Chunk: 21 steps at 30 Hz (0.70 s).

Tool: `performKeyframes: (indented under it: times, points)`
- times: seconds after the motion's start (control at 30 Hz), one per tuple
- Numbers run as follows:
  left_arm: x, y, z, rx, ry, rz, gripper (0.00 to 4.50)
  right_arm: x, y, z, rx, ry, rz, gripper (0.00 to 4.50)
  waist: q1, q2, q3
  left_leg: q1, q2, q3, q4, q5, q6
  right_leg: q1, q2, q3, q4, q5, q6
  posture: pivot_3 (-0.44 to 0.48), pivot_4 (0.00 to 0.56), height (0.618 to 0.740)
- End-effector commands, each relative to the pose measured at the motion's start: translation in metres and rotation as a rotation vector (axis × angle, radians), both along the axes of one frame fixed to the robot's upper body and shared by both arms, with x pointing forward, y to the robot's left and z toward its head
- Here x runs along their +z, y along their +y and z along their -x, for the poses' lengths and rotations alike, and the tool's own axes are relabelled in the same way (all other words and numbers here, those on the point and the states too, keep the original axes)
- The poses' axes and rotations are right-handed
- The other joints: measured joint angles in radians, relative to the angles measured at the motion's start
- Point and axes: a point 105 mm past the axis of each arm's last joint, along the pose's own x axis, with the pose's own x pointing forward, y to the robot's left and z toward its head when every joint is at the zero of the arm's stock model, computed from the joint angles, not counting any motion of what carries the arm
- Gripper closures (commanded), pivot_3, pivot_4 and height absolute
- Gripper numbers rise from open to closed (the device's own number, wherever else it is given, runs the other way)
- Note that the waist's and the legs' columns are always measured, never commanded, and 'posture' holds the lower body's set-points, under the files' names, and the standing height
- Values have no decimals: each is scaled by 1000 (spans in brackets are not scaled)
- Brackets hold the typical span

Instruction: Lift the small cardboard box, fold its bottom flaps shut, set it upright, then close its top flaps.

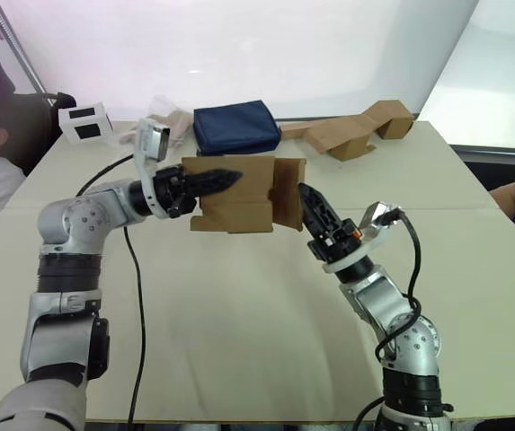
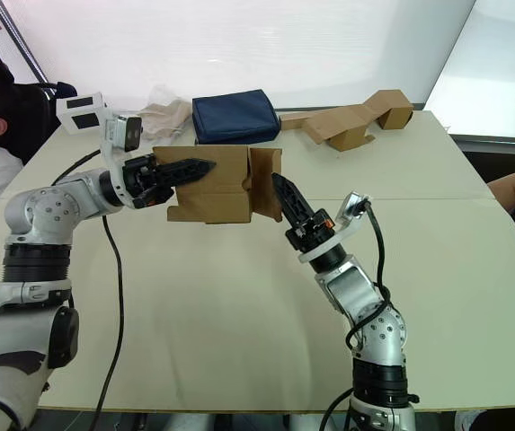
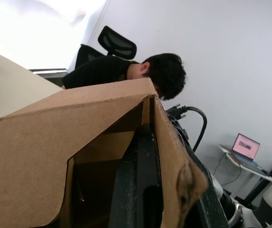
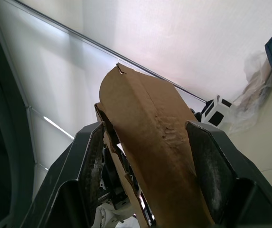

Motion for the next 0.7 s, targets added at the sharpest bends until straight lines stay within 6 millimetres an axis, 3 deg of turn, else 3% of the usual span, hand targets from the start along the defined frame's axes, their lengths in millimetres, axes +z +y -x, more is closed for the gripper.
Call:
performKeyframes:
  times: [0.03, 0.33, 0.47, 0.7]
  points:
    - [15, 1, 7, -19, -65, 36, 4500, 13, 4, 4, 14, -45, -27, 1713, 0, 0, 0, 0, 0, 0, 0, 0, 0, 0, 0, 0, 0, 0, 0, 0, 150, 740]
    - [14, 0, 7, -17, -65, 40, 4500, 14, 9, 5, 33, -40, -45, 1713, 0, 0, 0, 0, 0, 0, 0, 0, 0, 0, 0, 0, 0, 0, 0, 0, 150, 740]
    - [14, 0, 7, -18, -66, 43, 4500, 14, 9, 6, 39, -40, -52, 2812, -1, 0, 0, 0, 0, 0, 0, 0, 0, 0, 0, 0, 0, 0, 0, 0, 150, 740]
    - [15, -1, 7, -19, -68, 45, 4500, 13, 10, 6, 42, -39, -42, 2812, 0, 0, 0, 0, 0, 0, 0, 0, 0, 0, 0, 0, 0, 0, 0, 0, 150, 740]
